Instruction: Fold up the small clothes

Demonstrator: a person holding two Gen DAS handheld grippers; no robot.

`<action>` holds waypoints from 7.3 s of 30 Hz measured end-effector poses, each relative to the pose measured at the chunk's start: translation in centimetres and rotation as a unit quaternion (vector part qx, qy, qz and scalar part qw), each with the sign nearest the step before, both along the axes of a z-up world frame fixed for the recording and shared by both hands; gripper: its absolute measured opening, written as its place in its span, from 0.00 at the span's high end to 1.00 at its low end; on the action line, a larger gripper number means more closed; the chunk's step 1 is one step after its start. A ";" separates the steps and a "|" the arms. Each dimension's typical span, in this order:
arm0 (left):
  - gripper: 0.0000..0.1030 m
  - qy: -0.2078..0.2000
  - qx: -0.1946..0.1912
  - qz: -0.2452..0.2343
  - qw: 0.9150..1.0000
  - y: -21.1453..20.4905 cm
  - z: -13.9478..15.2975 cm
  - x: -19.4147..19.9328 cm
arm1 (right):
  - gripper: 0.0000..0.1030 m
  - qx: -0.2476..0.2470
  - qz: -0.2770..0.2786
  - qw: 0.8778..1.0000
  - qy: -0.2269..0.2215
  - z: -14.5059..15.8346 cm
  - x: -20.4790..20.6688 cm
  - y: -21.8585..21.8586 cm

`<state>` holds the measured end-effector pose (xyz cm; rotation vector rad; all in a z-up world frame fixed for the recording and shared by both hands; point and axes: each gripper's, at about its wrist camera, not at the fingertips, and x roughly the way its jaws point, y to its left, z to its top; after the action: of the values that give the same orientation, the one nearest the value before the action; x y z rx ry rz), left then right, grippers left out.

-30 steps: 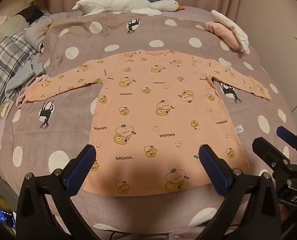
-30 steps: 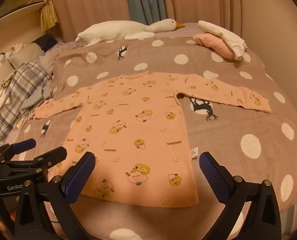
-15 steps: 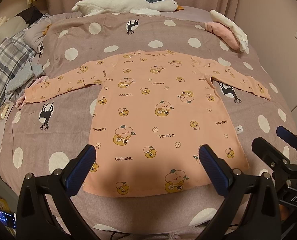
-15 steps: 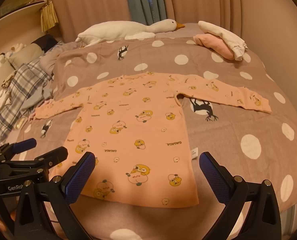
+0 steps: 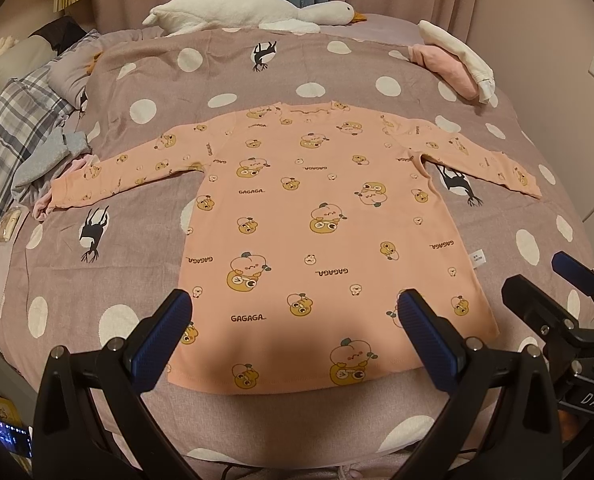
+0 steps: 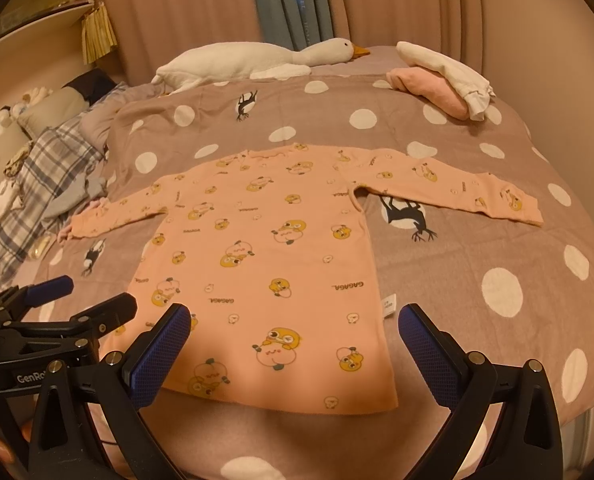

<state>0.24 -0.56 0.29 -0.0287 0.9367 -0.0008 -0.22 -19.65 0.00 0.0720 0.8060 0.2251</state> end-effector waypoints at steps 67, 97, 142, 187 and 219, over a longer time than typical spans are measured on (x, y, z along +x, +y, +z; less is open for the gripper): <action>0.00 0.105 -0.169 0.068 0.978 5.0 -8.0 6.5 | 0.00 0.386 -0.224 0.894 0.036 -10.1 6.3 -24.9; 0.00 0.125 -0.170 0.044 0.977 3.5 -8.6 10.3 | 0.48 0.449 -0.355 0.820 -0.027 -14.7 17.3 -34.2; 0.00 0.051 -0.228 0.155 0.960 18.9 -7.7 3.6 | 0.90 0.016 0.115 0.992 -0.043 0.8 23.7 15.9; 0.00 0.053 -0.394 0.057 0.916 11.6 -9.5 25.1 | 0.42 0.402 -0.048 0.907 0.115 -14.2 25.0 -3.6; 0.01 0.067 -0.349 0.067 0.932 15.0 -11.0 21.0 | 0.36 0.434 -0.080 0.896 0.050 -11.9 23.7 -9.1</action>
<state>21.19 14.42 -10.73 -0.7619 1.0300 -0.2081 23.46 -28.78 -11.91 0.9987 0.7438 0.4158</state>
